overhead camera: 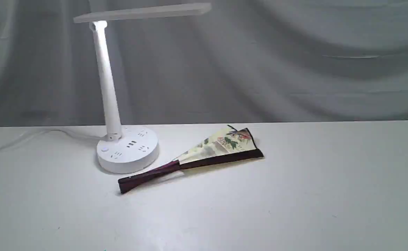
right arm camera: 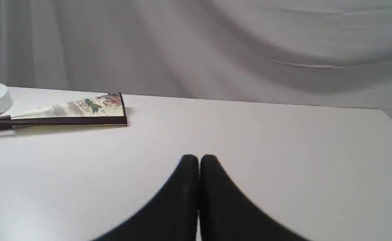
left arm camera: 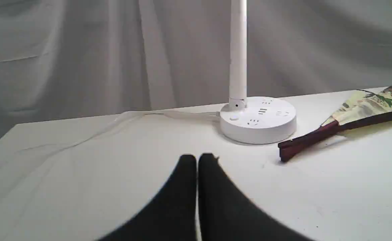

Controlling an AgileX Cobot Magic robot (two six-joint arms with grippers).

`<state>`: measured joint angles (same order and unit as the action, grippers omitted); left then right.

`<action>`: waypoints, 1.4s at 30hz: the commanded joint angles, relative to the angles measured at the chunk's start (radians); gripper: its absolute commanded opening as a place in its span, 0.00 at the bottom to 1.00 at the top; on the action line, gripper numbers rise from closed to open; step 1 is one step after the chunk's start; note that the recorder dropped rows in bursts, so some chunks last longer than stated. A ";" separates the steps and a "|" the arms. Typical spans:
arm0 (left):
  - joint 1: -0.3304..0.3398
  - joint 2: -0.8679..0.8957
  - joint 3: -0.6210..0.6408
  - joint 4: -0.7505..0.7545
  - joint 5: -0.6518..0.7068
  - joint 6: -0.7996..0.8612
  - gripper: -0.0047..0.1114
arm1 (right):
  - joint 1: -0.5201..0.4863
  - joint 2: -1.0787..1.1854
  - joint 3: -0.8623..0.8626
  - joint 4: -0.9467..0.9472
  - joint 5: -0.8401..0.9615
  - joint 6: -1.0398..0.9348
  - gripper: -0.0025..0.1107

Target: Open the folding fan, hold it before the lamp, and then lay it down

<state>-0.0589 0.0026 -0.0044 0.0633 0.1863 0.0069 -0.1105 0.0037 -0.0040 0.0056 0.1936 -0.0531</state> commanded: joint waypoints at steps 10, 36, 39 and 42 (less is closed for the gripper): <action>0.001 -0.003 0.004 -0.104 -0.017 -0.007 0.04 | 0.003 -0.004 0.004 0.053 -0.052 0.005 0.02; 0.001 -0.003 -0.147 -0.662 0.008 -0.046 0.04 | 0.003 -0.004 -0.141 0.379 -0.003 0.032 0.02; 0.001 -0.003 -0.201 -0.662 0.064 -0.053 0.04 | 0.003 -0.004 -0.213 0.379 0.085 0.032 0.02; 0.001 -0.003 -0.263 -0.651 0.147 -0.054 0.04 | 0.003 -0.004 -0.277 0.379 0.168 0.032 0.02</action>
<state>-0.0589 0.0026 -0.2394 -0.5949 0.2852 -0.0378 -0.1105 0.0037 -0.2473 0.3825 0.3087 -0.0231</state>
